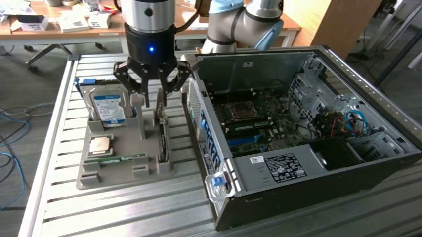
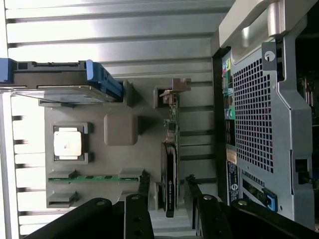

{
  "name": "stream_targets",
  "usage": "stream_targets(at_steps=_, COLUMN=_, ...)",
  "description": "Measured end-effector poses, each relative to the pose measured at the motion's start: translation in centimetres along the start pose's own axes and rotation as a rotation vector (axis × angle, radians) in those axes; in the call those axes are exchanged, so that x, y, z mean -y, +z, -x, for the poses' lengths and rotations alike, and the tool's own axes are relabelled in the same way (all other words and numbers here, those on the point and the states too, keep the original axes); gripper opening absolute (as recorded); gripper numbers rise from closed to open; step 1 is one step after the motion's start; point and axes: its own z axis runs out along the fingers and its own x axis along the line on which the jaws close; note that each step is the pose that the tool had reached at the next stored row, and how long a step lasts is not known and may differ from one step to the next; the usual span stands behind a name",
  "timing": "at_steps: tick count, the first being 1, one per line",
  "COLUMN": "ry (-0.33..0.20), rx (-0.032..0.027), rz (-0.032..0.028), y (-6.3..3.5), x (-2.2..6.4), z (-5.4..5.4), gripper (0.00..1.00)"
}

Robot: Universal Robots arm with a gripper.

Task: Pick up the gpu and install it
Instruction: 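Pick up the gpu and move the gpu toward the slot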

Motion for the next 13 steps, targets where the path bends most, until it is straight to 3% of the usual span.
stream_targets(at_steps=13, ry=0.000, rx=-0.0037, rz=-0.0001, y=0.02, x=0.39, z=1.0, gripper=0.41)
